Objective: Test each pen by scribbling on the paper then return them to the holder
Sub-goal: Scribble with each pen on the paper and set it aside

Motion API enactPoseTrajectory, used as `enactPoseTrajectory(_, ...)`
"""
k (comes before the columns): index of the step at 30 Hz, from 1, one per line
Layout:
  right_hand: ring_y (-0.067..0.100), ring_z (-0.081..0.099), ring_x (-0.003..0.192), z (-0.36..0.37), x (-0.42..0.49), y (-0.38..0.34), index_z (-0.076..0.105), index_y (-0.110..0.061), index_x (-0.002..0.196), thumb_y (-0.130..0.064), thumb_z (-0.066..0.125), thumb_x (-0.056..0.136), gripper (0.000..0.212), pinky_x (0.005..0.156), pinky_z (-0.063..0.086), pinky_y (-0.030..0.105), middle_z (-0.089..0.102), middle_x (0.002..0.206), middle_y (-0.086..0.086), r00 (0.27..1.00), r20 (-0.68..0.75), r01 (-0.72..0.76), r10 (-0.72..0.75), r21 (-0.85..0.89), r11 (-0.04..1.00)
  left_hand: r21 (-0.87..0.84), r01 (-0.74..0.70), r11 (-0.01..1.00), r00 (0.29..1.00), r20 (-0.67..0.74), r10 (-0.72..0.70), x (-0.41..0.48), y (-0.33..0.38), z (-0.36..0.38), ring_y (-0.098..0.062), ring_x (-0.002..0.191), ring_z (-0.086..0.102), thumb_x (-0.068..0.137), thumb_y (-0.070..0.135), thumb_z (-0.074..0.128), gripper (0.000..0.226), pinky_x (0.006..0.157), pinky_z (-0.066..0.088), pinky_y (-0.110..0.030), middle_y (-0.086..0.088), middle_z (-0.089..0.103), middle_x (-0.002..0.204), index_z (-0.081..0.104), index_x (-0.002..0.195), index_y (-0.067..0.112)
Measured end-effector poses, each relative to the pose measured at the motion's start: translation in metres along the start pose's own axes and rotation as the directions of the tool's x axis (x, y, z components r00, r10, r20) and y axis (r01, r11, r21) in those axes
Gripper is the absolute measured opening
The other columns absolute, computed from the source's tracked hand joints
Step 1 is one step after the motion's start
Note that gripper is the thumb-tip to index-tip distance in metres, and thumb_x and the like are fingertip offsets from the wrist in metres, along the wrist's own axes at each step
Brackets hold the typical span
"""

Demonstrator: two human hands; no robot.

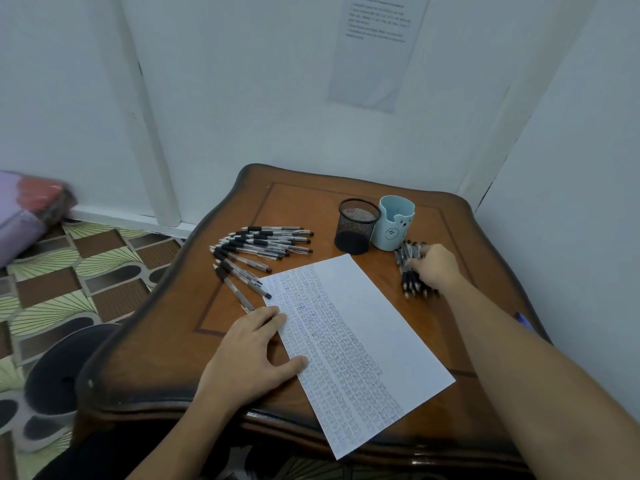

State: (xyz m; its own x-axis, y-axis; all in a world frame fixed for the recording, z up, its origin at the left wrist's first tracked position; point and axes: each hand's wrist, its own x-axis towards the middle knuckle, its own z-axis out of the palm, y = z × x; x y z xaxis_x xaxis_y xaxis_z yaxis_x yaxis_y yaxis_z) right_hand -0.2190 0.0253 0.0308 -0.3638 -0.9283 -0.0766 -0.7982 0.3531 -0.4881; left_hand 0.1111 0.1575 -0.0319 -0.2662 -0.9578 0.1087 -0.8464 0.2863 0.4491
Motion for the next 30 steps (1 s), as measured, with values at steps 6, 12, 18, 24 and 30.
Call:
enactPoseTrajectory(6, 0.026, 0.057, 0.116, 0.002, -0.027, -0.009, 0.054, -0.013, 0.141, -0.025, 0.056, 0.101, 0.042, 0.09, 0.047, 0.034, 0.059, 0.133, 0.012, 0.976, -0.136, 0.168, -0.17, -0.023, 0.985, -0.021, -0.007, 1.0, 1.0, -0.02, 0.007, 0.001, 0.001, 0.0, -0.006, 0.14, 0.022, 0.065, 0.088, 0.032, 0.102, 0.114, 0.015, -0.026, 0.013, 0.03, 0.153, 0.039, 0.147, 0.027)
enactPoseTrajectory(12, 0.013, 0.055, 0.095, 0.049, -0.048, -0.064, 0.068, -0.017, 0.125, -0.018, 0.064, 0.096, 0.03, 0.083, 0.039, 0.025, 0.057, 0.103, -0.003, 0.86, 0.038, 0.502, -0.508, 0.104, 0.858, -0.019, 0.011, 1.0, 1.0, -0.009, -0.011, 0.0, 0.002, -0.001, -0.005, 0.141, 0.02, 0.066, 0.087, 0.034, 0.101, 0.116, 0.015, -0.026, 0.014, 0.026, 0.154, 0.036, 0.148, 0.029)
enactPoseTrajectory(18, 0.025, 0.051, 0.13, 0.11, -0.04, -0.119, 0.052, -0.019, 0.144, -0.014, 0.061, 0.097, 0.048, 0.108, 0.042, 0.037, 0.045, 0.148, 0.008, 0.917, 0.095, 0.358, -0.388, 0.239, 0.903, 0.013, -0.017, 1.0, 0.999, -0.033, 0.017, -0.001, 0.003, -0.002, -0.004, 0.141, 0.017, 0.078, 0.078, 0.05, 0.089, 0.114, 0.009, -0.02, 0.013, 0.024, 0.156, 0.033, 0.149, 0.027)
enactPoseTrajectory(24, 0.018, 0.062, 0.093, 0.126, -0.024, -0.133, 0.071, -0.027, 0.099, -0.021, 0.065, 0.095, 0.009, 0.078, 0.052, 0.035, 0.062, 0.122, 0.004, 0.958, 0.007, 0.28, -0.286, 0.182, 0.942, 0.034, -0.037, 0.999, 0.998, -0.052, 0.039, 0.0, 0.0, -0.002, -0.004, 0.142, 0.016, 0.079, 0.076, 0.05, 0.088, 0.109, 0.001, -0.015, 0.012, 0.023, 0.156, 0.032, 0.15, 0.026)
enactPoseTrajectory(30, 0.011, 0.055, 0.09, 0.088, -0.042, -0.114, 0.069, -0.022, 0.095, -0.017, 0.069, 0.093, 0.005, 0.064, 0.047, 0.023, 0.061, 0.099, -0.002, 0.944, 0.061, 0.197, -0.325, 0.686, 0.701, 0.017, -0.033, 0.999, 0.999, -0.018, 0.033, 0.0, -0.003, -0.001, -0.006, 0.142, 0.018, 0.069, 0.085, 0.035, 0.099, 0.111, 0.005, -0.019, 0.011, 0.024, 0.156, 0.034, 0.149, 0.026)
